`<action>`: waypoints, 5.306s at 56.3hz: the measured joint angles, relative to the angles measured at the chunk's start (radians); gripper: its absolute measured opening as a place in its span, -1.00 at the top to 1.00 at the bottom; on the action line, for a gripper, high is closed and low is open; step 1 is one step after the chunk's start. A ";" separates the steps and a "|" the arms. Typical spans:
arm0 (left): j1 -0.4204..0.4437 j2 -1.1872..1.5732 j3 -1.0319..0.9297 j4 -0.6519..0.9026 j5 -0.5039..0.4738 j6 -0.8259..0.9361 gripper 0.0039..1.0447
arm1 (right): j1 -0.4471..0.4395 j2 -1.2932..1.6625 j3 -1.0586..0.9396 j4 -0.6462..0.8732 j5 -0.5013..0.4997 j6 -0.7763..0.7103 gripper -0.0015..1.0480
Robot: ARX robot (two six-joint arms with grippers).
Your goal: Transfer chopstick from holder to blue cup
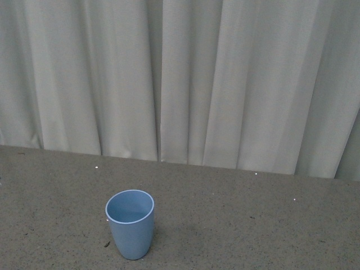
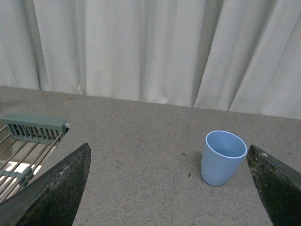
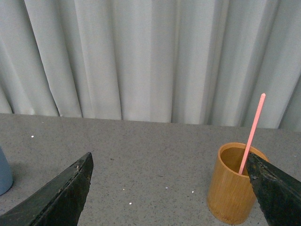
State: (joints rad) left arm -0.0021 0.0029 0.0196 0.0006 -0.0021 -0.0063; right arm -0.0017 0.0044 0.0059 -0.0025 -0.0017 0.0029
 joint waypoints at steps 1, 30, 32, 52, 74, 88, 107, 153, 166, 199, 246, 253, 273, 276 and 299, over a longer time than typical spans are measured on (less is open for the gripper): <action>0.000 0.000 0.000 0.000 0.000 0.000 -0.88 | 0.000 0.000 0.000 0.000 0.000 0.000 -0.82; 0.000 0.000 0.000 0.000 0.000 0.000 -0.88 | 0.000 0.000 0.000 0.000 0.000 0.000 -0.82; 0.000 0.000 0.000 0.000 0.000 0.000 -0.88 | 0.000 0.000 0.000 0.000 0.000 0.000 -0.82; 0.000 0.000 0.000 0.000 0.000 0.000 -0.88 | 0.000 0.000 0.000 0.000 0.000 0.000 -0.82; 0.000 0.000 0.000 0.000 0.000 0.000 -0.88 | 0.000 0.000 0.000 0.000 0.000 0.000 -0.82; 0.000 0.000 0.000 0.000 0.000 0.000 -0.88 | 0.000 0.000 0.000 0.000 0.000 0.000 -0.82; 0.000 0.000 0.000 0.000 0.000 0.000 -0.88 | 0.000 0.000 0.000 0.000 0.000 0.000 -0.82; 0.000 0.000 0.000 0.000 0.000 0.000 -0.88 | 0.000 0.000 0.000 0.000 0.000 0.000 -0.82; 0.000 0.000 0.000 0.000 0.000 0.000 -0.88 | 0.000 0.000 0.000 0.000 0.000 0.000 -0.82; 0.000 0.000 0.000 0.000 0.000 0.000 -0.88 | 0.000 0.000 0.000 0.000 0.000 0.000 -0.82; -0.038 0.484 0.156 -0.179 0.134 -0.537 -0.88 | 0.000 0.000 0.000 0.000 0.000 0.000 -0.82; -0.127 0.680 0.216 -0.050 0.057 -0.588 -0.88 | 0.000 0.000 0.000 0.000 0.000 0.000 -0.82; -0.342 1.152 0.348 0.185 -0.049 -0.697 -0.88 | 0.000 0.000 0.000 0.000 0.000 0.000 -0.82; -0.343 1.216 0.366 0.210 -0.059 -0.707 -0.88 | 0.000 0.000 0.000 0.000 0.000 0.000 -0.82; -0.333 1.543 0.534 0.248 -0.102 -0.728 -0.88 | 0.000 0.000 0.000 0.000 0.000 0.000 -0.82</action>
State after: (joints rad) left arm -0.3347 1.5459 0.5533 0.2485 -0.1040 -0.7341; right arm -0.0017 0.0044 0.0059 -0.0025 -0.0017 0.0029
